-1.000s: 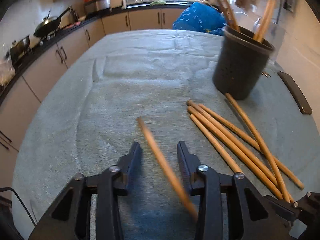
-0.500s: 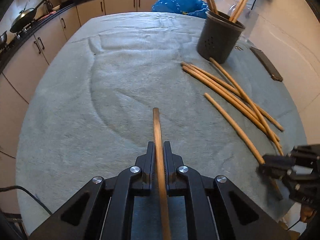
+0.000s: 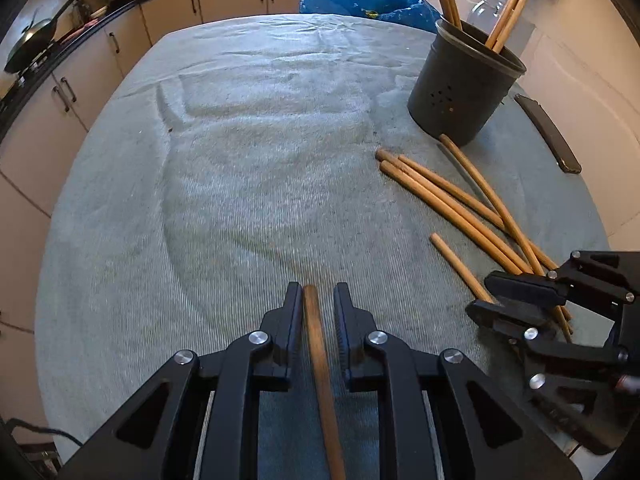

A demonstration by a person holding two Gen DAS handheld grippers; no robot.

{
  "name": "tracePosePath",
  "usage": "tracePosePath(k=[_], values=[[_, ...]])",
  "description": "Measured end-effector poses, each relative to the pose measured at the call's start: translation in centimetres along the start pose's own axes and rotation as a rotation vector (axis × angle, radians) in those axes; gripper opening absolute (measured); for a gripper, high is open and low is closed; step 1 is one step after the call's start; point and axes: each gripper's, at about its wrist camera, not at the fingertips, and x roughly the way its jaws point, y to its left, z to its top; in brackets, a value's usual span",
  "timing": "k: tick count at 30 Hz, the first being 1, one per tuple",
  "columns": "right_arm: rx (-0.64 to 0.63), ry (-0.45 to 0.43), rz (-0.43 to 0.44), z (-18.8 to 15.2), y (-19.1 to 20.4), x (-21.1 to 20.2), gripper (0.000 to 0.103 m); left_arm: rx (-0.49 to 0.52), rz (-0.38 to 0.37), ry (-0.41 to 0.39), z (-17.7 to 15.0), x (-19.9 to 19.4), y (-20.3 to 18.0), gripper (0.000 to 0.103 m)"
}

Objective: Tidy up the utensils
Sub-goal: 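Grasp a third wooden chopstick upright with the right gripper, then drop the chopstick into the grey cup with the right gripper while the left drops its own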

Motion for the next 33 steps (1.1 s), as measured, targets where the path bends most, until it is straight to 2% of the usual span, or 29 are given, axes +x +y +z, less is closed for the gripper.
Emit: tracePosePath(k=[3,5,6,7,9,10,15,20,25,33], values=[[-0.048,0.003,-0.04,0.5,1.1,0.1,0.021,0.01,-0.014,0.011,0.5,0.1,0.1,0.015],[-0.061,0.016,-0.033,0.7,1.4,0.3,0.012,0.005,-0.025,0.005,0.5,0.1,0.3,0.013],[-0.064,0.02,-0.032,0.8,1.6,0.3,0.011,0.005,-0.015,0.0,0.6,0.2,0.3,0.006],[-0.074,0.02,-0.039,0.8,1.8,0.3,0.007,-0.002,-0.004,-0.01,0.4,0.1,0.4,0.007],[-0.059,0.015,-0.021,0.8,1.9,0.1,0.007,-0.041,-0.014,-0.028,-0.1,-0.4,0.9,0.007],[-0.023,-0.005,0.024,0.8,1.5,-0.4,0.007,-0.058,-0.018,-0.047,-0.4,-1.0,1.2,0.007],[0.072,-0.151,0.102,0.0,-0.3,-4.4,0.007,-0.095,-0.029,-0.204,-1.7,-6.2,1.8,0.006],[0.128,-0.302,0.096,-1.3,-1.1,-8.8,0.007,-0.113,-0.048,-0.359,-2.9,-11.4,1.4,0.006],[0.183,-0.431,0.084,-3.0,-1.4,-12.0,0.007,-0.131,-0.072,-0.446,-3.8,-14.6,0.4,0.006],[0.241,-0.53,0.094,-6.1,-1.5,-15.2,0.007,-0.131,-0.046,-0.559,-5.6,-18.5,-2.0,0.006]])
